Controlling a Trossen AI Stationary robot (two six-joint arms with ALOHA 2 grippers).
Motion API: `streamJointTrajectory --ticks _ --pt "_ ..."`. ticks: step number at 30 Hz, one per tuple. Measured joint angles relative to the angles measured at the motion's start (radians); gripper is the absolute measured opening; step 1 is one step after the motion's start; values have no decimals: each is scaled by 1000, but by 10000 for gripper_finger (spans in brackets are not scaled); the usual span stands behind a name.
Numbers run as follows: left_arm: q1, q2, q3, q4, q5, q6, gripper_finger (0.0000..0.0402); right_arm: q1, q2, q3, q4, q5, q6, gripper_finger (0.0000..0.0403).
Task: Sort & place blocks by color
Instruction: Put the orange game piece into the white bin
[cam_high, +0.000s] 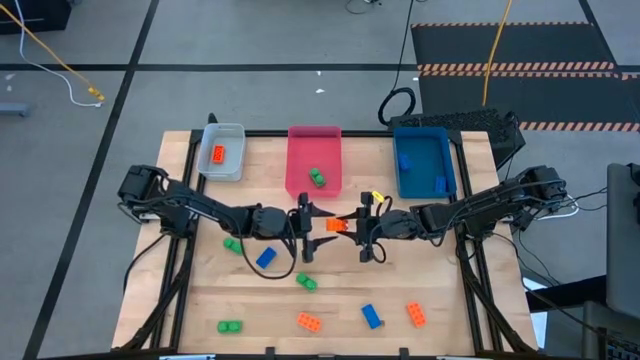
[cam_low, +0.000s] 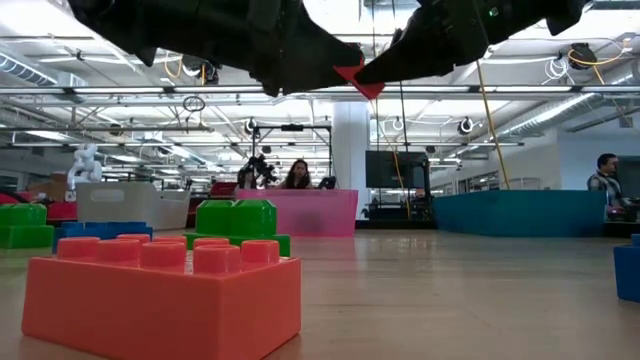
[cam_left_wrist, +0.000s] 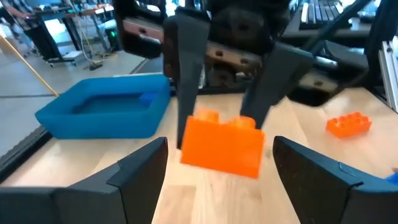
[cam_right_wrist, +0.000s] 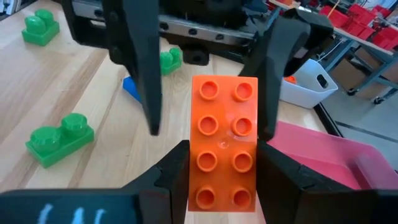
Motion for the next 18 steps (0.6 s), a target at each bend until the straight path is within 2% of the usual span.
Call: streamJointTrajectory --ticks 18 --pt "6 5 0 13 -1 -8 294 0 0 0 -2 0 -1 131"
